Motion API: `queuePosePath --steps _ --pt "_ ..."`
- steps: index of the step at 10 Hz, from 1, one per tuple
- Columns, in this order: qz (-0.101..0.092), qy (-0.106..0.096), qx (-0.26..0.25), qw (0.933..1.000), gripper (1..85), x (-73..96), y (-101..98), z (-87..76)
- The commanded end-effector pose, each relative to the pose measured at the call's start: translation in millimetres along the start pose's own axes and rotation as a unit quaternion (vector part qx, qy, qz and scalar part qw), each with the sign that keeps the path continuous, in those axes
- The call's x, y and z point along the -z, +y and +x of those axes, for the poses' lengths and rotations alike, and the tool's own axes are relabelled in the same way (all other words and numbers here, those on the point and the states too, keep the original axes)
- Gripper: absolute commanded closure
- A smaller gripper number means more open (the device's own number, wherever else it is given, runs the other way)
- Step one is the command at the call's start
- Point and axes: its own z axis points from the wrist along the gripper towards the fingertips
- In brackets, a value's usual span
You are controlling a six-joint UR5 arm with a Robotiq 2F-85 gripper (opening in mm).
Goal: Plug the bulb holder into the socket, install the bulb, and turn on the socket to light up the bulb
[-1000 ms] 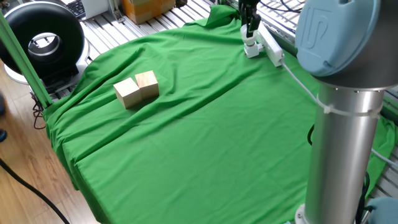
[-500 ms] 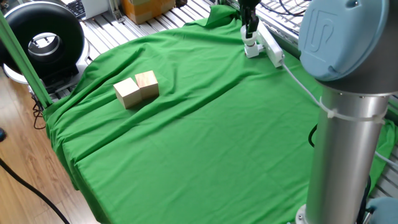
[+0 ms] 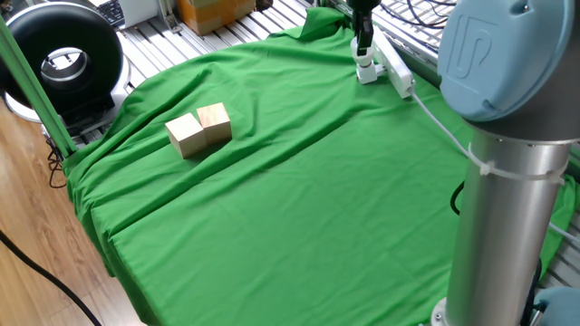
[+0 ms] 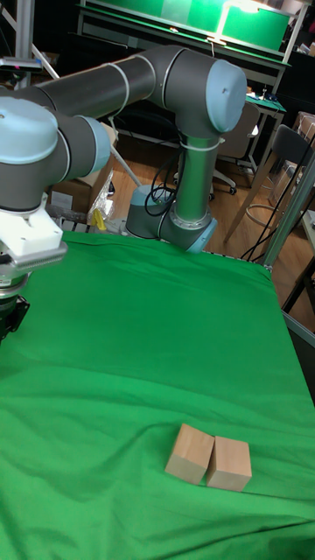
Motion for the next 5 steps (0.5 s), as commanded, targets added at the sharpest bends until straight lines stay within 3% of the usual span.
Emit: queuePosePath --steps 1,5 --pt "-0.001 -0.008 -0.043 0.999 84.7 1.2 0.3 -2.8" --pt "0.013 -0.004 -0.092 0.9956 84.7 6.2 -3.0 5.3"
